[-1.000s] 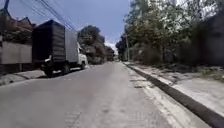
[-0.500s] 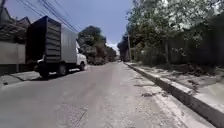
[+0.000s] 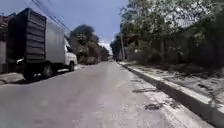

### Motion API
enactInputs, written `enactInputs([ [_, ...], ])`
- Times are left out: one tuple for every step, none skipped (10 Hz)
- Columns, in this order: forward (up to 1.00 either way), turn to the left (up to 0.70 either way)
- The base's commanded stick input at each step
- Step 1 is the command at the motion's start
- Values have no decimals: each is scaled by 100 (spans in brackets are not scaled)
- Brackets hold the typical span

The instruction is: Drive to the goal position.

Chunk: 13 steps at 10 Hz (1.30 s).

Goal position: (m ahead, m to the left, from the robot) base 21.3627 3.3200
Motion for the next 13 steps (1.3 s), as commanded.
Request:
enactInputs([
  [100,0],
  [100,0],
  [100,0],
  [100,0],
  [100,0],
  [100,0],
  [100,0],
  [100,0],
  [100,0],
  [100,0],
  [100,0],
  [100,0],
  [100,0],
])
